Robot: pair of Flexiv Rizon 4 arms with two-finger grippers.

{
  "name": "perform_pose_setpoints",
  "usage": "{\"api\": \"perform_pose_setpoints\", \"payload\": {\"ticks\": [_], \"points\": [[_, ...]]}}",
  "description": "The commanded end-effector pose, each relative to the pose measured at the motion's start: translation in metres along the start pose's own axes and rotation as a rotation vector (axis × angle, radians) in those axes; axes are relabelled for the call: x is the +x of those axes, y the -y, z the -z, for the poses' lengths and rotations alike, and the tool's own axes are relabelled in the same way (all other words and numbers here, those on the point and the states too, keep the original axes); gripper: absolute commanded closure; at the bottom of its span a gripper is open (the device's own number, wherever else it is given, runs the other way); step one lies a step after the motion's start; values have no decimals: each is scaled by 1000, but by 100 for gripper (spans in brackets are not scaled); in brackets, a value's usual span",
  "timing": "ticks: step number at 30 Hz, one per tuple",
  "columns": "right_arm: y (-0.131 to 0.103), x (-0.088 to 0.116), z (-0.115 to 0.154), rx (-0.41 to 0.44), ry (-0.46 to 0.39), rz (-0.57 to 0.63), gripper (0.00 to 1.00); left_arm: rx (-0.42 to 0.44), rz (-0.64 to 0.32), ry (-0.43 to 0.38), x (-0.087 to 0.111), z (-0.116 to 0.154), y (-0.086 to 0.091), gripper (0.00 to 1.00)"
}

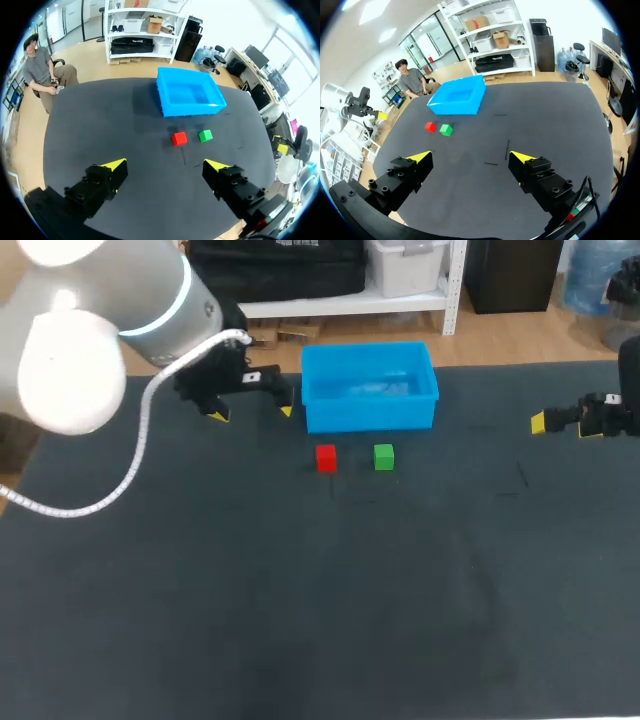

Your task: Use the left arm to pick the red cube and place it into the blue plastic box first, then use the right arm to grasp the green cube and put it into the same blue plastic box after the first action is fully finished.

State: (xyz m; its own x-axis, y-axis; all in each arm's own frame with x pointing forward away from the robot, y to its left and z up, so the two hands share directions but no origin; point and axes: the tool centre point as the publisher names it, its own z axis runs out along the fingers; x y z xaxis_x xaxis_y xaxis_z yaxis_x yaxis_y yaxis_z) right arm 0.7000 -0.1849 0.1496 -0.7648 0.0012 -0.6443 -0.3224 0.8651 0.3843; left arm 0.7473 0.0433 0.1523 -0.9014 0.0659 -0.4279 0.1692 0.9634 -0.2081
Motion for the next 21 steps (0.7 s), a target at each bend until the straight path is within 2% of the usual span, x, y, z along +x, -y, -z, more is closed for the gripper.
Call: {"api": "perform_pose_setpoints", "payload": {"ticks": [1, 7, 12, 21], "points": [[0, 0, 0, 2, -1, 0, 0, -78, 11, -31, -16, -11, 7, 0], [0, 0, 0, 2, -1, 0, 0, -99, 51, -72, -27, -15, 3, 0], [0, 0, 0, 2, -1, 0, 0, -81, 86, -142, -30, -19, 0, 0], [0, 0, 0, 2, -1, 0, 0, -91, 20, -216, -33, -23, 1, 0]]}}
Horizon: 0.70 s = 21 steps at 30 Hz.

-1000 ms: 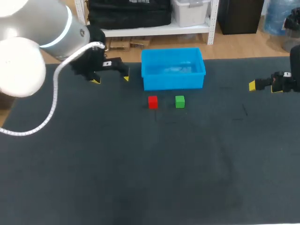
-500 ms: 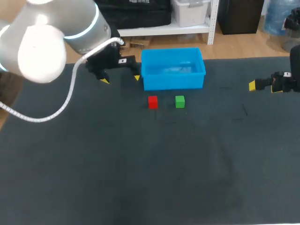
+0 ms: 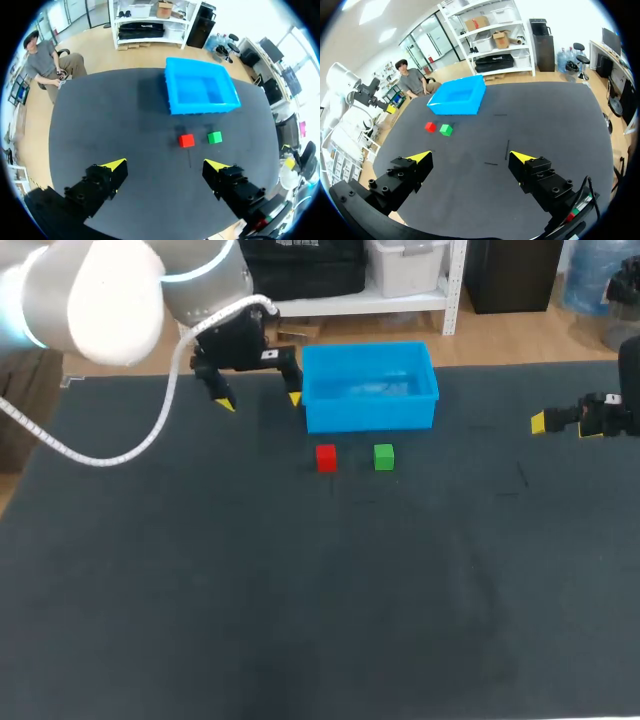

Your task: Use the left arm to pick the red cube and place it into the blue plastic box first, then use the right arm to grasp the green cube and put it into the same blue plastic box after the first action is fully finished.

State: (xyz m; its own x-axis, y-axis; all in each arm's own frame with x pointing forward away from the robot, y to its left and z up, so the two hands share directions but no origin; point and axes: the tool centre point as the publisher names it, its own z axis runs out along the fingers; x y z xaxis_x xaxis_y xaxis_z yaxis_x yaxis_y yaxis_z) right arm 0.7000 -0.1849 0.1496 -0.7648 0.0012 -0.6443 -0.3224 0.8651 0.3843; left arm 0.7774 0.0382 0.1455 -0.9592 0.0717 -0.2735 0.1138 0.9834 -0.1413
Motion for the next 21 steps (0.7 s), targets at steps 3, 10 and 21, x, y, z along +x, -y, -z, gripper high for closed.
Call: {"api": "perform_pose_setpoints", "payload": {"ticks": [3, 10, 21], "points": [[0, 0, 0, 2, -1, 0, 0, -13, -18, -68, -10, -4, 4, 0], [0, 0, 0, 2, -1, 0, 0, -36, 18, -115, -10, -10, 2, 0], [0, 0, 0, 2, -1, 0, 0, -59, 29, -150, -6, -18, 4, 0]]}}
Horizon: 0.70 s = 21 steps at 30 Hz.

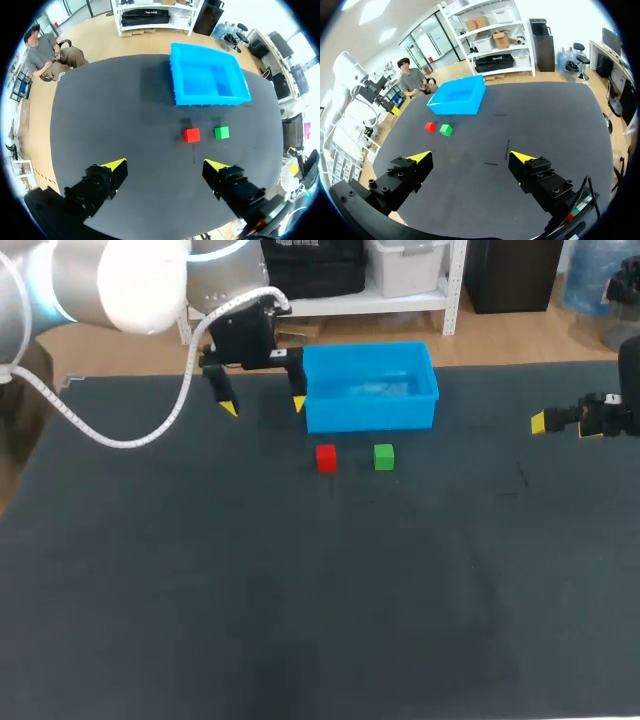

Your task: Use the left arm to pick the red cube and place it into the blue plastic box first, then use the right arm to grasp the green cube and put it into the same blue plastic box after the first action is fully finished.

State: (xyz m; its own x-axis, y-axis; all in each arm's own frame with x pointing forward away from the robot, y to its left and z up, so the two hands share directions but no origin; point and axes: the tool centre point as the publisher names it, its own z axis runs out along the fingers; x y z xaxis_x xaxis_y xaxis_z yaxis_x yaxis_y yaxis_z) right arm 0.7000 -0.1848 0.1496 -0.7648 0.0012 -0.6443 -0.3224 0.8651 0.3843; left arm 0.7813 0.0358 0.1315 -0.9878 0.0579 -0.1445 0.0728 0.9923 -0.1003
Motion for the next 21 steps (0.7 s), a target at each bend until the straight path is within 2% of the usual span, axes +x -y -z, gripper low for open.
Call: {"api": "perform_pose_setpoints", "payload": {"ticks": [1, 9, 21], "points": [[0, 0, 0, 2, -1, 0, 0, -14, -4, -24, -6, -2, 5, 0], [0, 0, 0, 2, -1, 0, 0, -33, -22, -49, -10, -8, 12, 0], [0, 0, 0, 2, -1, 0, 0, -60, -48, -72, -24, -15, 34, 0]]}}
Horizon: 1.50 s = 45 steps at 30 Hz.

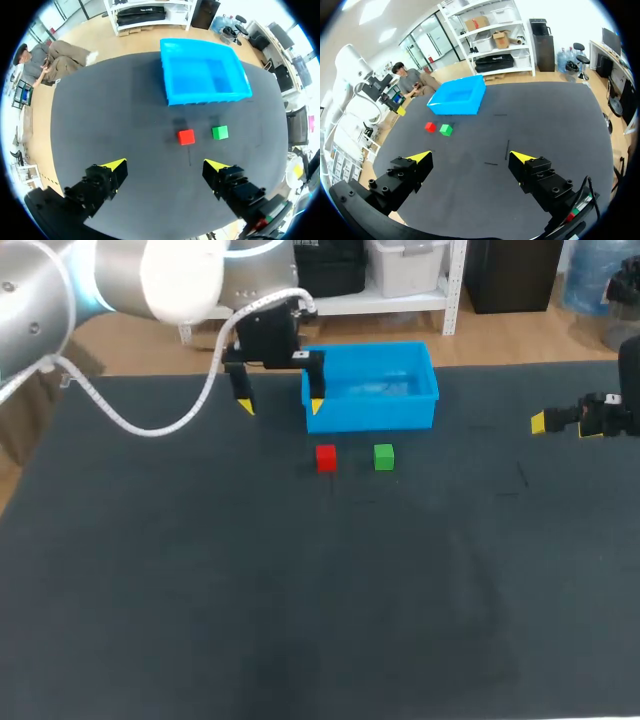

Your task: Use the left arm to pick the red cube and place it into the blue plastic box first, then use the right arm to grasp the green cube and put it into the same blue plastic box after the first action is fully finished.

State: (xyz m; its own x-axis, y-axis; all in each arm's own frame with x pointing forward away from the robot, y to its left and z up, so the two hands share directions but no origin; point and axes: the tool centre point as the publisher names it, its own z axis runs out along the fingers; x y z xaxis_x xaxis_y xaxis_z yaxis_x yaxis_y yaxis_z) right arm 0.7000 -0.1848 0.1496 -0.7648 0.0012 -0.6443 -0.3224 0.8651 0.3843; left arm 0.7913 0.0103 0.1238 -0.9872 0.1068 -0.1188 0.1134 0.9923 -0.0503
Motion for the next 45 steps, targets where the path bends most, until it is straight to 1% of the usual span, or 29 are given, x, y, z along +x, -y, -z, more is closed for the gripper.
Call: {"api": "perform_pose_setpoints", "payload": {"ticks": [1, 15, 23, 45], "points": [[0, 0, 0, 2, -1, 0, 0, -15, -3, -44, -16, -3, 12, 0], [0, 0, 0, 2, -1, 0, 0, -4, 3, -54, -28, -6, 29, 0], [0, 0, 0, 2, -1, 0, 0, 6, -25, -59, -30, -8, 41, 0], [0, 0, 0, 2, -1, 0, 0, 7, -29, -59, -29, -8, 42, 0]]}}
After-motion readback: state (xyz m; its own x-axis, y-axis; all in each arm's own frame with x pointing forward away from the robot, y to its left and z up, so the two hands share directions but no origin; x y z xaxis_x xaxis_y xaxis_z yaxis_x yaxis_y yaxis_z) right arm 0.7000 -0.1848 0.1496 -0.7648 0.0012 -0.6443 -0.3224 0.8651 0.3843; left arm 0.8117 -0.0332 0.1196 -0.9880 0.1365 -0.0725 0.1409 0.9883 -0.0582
